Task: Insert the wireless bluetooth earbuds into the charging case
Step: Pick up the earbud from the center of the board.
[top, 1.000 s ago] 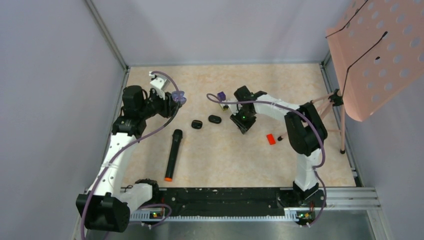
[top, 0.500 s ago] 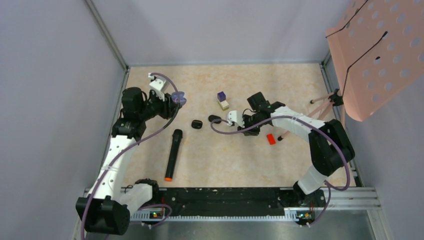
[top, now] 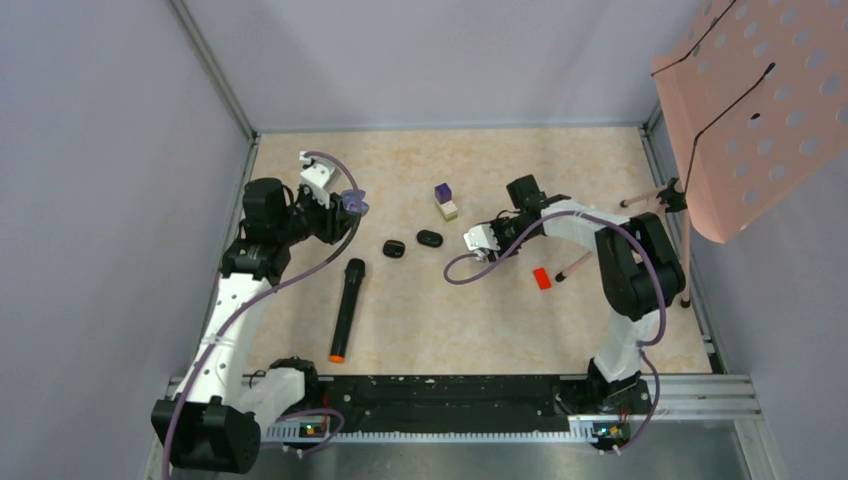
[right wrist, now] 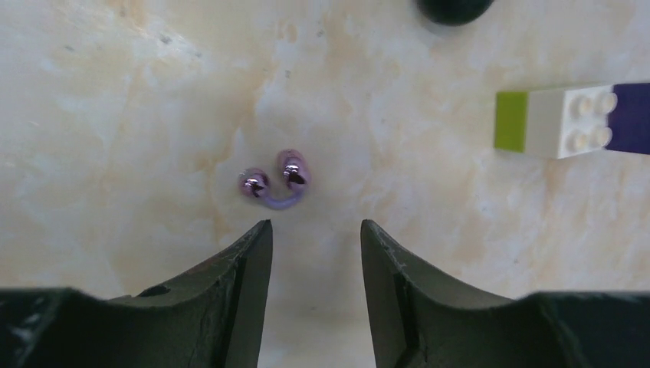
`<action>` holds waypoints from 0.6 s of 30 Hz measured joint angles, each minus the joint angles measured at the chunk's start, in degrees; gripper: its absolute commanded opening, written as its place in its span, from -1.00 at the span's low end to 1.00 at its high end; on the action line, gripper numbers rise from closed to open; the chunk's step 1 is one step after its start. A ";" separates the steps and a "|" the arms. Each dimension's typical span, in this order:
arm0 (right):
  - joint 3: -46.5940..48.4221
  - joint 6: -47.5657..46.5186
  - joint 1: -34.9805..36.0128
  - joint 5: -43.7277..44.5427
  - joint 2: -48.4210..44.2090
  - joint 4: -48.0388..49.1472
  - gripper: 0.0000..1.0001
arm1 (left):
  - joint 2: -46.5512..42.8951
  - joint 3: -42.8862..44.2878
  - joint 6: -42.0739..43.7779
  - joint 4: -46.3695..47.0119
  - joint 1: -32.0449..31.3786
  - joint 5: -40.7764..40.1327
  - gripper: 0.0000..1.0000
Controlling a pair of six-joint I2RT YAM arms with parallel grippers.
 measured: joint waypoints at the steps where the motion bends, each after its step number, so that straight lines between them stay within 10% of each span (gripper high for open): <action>1: 1.31 -1.81 0.09 -1.44 1.09 -0.96 -0.08 | 0.02 0.02 0.17 -0.39 0.07 -0.02 -1.00; 18: 13.44 -13.66 3.98 -1.86 8.46 -26.08 -0.38 | 0.24 0.02 1.03 -1.40 0.57 -0.17 -1.00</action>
